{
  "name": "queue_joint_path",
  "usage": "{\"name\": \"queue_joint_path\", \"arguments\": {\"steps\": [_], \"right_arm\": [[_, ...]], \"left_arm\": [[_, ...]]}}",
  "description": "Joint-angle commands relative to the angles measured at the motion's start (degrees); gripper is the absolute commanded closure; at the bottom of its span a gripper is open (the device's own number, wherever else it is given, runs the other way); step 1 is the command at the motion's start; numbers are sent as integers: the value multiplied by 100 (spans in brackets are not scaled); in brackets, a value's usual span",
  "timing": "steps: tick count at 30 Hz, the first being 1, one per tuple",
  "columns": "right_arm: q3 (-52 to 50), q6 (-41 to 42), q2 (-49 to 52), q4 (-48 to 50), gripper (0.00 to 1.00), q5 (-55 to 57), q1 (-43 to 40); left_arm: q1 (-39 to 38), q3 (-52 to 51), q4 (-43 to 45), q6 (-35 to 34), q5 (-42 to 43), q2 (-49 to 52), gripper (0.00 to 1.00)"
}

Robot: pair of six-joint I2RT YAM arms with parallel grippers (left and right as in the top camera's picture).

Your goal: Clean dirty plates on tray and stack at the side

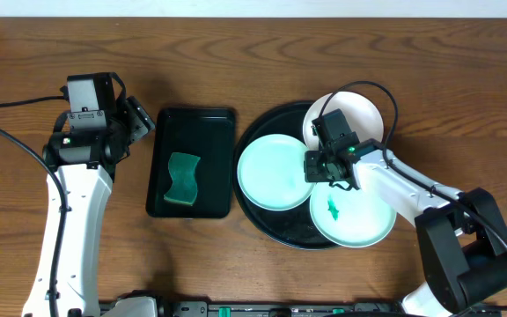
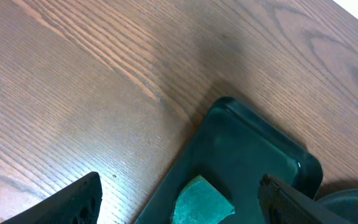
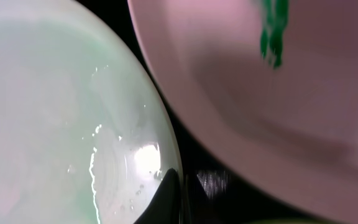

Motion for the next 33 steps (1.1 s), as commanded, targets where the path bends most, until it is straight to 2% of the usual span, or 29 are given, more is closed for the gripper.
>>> {"name": "queue_joint_path", "arguments": {"steps": [1, 11, 17, 25, 33], "right_arm": [[304, 59, -271, -295, 99, -179, -76], [1602, 57, -549, -1770, 99, -181, -136], [2218, 57, -549, -2168, 99, -466, -136], [2345, 468, -483, -1596, 99, -566, -72], [2345, 813, -42, -544, 99, 343, 597]], "left_arm": [[24, 48, -20, -52, -28, 0, 20], [24, 48, -20, -52, -28, 0, 20], [24, 48, -20, -52, -28, 0, 19], [24, 48, -20, -52, -28, 0, 19], [24, 48, -20, -52, -28, 0, 19]]}}
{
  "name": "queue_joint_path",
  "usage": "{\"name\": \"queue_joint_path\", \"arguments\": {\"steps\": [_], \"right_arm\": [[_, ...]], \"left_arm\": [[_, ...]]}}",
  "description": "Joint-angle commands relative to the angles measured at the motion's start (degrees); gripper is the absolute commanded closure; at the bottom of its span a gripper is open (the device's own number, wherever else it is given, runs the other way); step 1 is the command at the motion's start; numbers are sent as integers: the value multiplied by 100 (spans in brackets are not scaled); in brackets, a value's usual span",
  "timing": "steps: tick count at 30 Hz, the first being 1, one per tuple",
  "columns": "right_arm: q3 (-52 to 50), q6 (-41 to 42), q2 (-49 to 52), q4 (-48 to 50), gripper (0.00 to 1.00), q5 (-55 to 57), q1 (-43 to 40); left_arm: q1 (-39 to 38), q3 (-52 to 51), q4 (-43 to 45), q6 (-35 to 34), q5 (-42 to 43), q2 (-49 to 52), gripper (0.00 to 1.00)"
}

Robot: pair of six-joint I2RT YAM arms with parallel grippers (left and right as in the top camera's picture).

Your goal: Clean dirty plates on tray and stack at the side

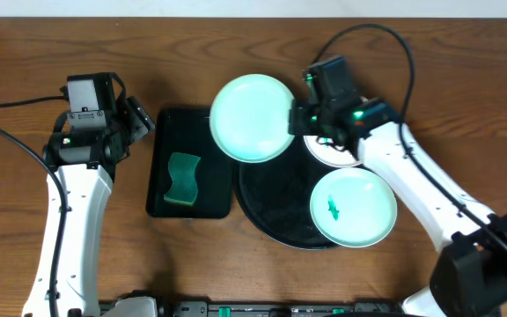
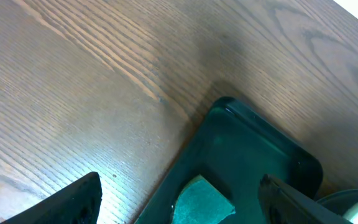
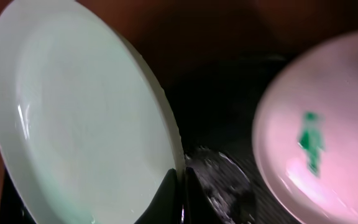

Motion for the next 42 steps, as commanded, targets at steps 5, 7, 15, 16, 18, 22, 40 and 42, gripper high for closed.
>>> {"name": "queue_joint_path", "arguments": {"steps": [5, 7, 15, 16, 18, 22, 40, 42], "right_arm": [[109, 278, 546, 931, 99, 1198, 817], [109, 264, 675, 1172, 99, 1530, 999], [109, -713, 885, 2072, 99, 2555, 1495], [109, -942, 885, 2223, 99, 2645, 1550], [109, -1513, 885, 2577, 99, 2863, 1659], [109, -2435, 879, 3049, 99, 3287, 1770], [109, -7208, 874, 6793, 99, 5086, 2420], [109, -7729, 874, 7324, 99, 5115, 2503]], "left_arm": [[24, 48, -15, -52, -28, 0, 19], [24, 48, -15, -52, -28, 0, 19], [24, 48, -15, -52, -28, 0, 19], [24, 48, -15, -52, -28, 0, 19], [24, 48, -15, -52, -28, 0, 19], [24, 48, -15, -52, -28, 0, 19], [24, 48, -15, -52, -28, 0, 19], [24, 48, -15, -52, -31, 0, 19]]}}
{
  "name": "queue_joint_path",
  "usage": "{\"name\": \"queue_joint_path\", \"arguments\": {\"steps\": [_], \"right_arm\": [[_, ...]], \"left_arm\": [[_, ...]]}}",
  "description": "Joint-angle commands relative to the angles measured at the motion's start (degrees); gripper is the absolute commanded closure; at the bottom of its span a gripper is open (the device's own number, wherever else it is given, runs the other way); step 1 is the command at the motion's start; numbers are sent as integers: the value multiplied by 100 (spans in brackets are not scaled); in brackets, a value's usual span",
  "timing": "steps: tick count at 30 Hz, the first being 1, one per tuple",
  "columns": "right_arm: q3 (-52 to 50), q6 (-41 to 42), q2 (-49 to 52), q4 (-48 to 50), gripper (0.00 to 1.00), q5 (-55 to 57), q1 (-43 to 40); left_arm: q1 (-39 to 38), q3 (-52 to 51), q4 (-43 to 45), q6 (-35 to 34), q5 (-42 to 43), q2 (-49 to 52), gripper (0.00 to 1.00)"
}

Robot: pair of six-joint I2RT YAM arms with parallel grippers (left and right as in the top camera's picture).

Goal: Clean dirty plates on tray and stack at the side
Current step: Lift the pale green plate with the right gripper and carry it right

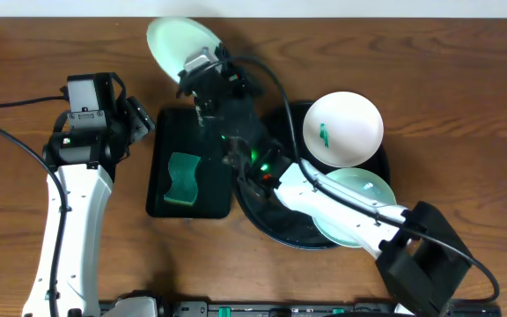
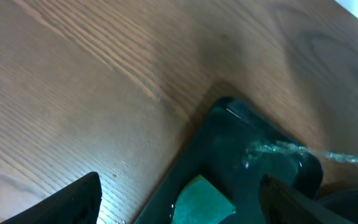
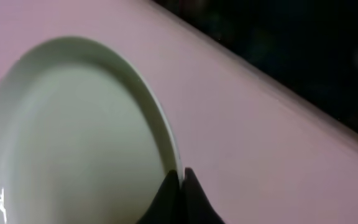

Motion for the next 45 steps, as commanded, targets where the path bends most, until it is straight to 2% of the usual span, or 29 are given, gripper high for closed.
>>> {"name": "queue_joint_path", "arguments": {"steps": [1, 6, 10, 45], "right_arm": [[85, -1705, -28, 772, 99, 448, 190], [85, -2417, -28, 1738, 99, 446, 391], [85, -2603, -28, 2037, 99, 448, 544], [83, -2614, -28, 2024, 99, 662, 671]], "left_arm": [[24, 48, -11, -52, -28, 0, 19], [24, 48, -11, -52, -28, 0, 19], [24, 48, -11, -52, -28, 0, 19], [24, 48, -9, -52, -28, 0, 19]]}}
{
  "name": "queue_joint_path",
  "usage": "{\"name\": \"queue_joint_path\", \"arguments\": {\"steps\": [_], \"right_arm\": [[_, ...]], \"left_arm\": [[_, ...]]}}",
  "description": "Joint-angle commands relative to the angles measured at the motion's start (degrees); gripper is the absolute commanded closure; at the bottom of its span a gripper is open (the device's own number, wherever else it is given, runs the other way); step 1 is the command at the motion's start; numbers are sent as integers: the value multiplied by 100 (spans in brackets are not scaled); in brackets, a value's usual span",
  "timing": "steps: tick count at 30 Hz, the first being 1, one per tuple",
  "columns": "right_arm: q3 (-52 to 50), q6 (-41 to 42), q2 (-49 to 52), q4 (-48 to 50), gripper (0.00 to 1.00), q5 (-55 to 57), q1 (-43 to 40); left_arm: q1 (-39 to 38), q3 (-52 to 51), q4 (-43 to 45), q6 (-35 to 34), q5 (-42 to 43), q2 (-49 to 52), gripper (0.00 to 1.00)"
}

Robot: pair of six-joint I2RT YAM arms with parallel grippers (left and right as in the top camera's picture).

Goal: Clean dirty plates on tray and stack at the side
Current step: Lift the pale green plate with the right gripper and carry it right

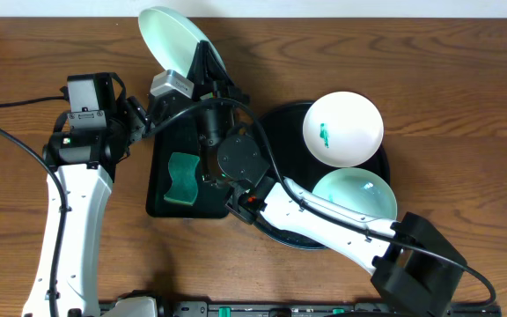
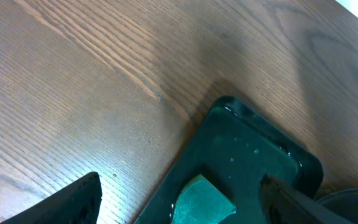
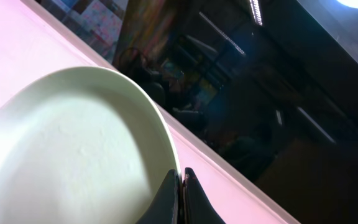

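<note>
My right gripper [image 3: 180,180] is shut on the rim of a mint-green plate [image 3: 73,155], held tilted on edge high over the table's far side [image 1: 170,35], beyond the black rectangular tray [image 1: 218,123]. A green sponge [image 1: 183,179] lies in that tray. The round black tray [image 1: 275,132] carries a white plate [image 1: 342,129] with a green smear and another mint plate [image 1: 356,195], partly under my right arm. My left gripper [image 2: 179,205] hangs open above the rectangular tray's [image 2: 253,155] near-left corner, the sponge [image 2: 201,202] showing between its fingers.
My raised right arm [image 1: 236,158] crosses over the rectangular tray's right edge and the round tray's left half. Bare wooden table [image 1: 465,106] lies right of the round tray and left of my left arm [image 1: 73,202].
The held plate has shifted slightly left and tipped more upright. The stream of water that fell from it onto the rectangular tray's corner is gone; droplets remain there. My left arm has not moved.
My right gripper was at the rim of the mint plate lying on the round tray's left side. Then it held that plate lifted between the two trays, then tilted over the rectangular tray's far end with water running off, and now higher still.
</note>
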Motion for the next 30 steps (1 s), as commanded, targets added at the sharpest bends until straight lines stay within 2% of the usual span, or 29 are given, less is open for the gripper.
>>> {"name": "queue_joint_path", "arguments": {"steps": [1, 6, 11, 14, 26, 30], "right_arm": [[74, -13, -26, 15, 99, 155, 20], [74, 824, -26, -986, 99, 527, 7], [74, 2780, -26, -2780, 99, 586, -92], [74, 3694, -26, -3508, 99, 584, -192], [76, 4551, -267, -3792, 99, 590, -1095], [76, 5261, -446, -4249, 99, 588, -1624]], "left_arm": [[24, 48, -4, -52, -28, 0, 19], [24, 48, -4, -52, -31, 0, 19], [24, 48, -4, -52, -28, 0, 19], [24, 48, -4, -52, -28, 0, 19], [24, 48, -4, -52, -28, 0, 19], [24, 48, -4, -52, -31, 0, 19]]}}
